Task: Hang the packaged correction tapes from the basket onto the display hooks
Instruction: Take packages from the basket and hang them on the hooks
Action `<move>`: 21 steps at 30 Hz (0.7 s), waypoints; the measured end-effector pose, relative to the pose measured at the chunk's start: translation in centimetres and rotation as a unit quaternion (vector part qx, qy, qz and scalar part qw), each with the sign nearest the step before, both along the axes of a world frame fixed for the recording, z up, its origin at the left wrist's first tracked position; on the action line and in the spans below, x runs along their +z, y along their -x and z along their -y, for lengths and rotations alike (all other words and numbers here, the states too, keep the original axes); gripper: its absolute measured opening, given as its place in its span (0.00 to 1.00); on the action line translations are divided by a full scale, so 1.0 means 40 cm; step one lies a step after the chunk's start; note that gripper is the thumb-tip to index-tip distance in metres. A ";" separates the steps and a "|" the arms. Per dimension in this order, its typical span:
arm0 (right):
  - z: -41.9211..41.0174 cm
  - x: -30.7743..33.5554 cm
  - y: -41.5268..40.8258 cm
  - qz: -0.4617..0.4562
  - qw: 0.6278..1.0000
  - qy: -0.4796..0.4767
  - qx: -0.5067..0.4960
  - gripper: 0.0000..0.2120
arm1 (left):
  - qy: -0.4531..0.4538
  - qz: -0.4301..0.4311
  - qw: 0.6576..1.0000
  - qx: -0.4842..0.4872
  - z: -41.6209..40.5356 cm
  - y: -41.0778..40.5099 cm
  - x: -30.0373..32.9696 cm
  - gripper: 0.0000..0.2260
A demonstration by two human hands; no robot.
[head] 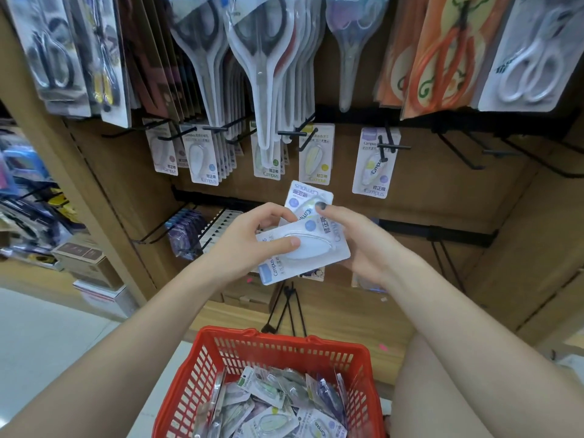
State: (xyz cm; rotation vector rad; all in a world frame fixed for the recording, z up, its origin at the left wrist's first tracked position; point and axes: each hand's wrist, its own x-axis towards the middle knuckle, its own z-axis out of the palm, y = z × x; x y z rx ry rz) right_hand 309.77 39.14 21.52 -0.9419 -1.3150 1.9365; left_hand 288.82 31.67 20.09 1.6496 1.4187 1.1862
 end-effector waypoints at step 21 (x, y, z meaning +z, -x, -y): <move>-0.055 0.031 -0.120 0.100 0.984 -0.126 0.073 0.21 | 0.052 -0.028 0.998 0.023 0.024 0.037 0.053 0.29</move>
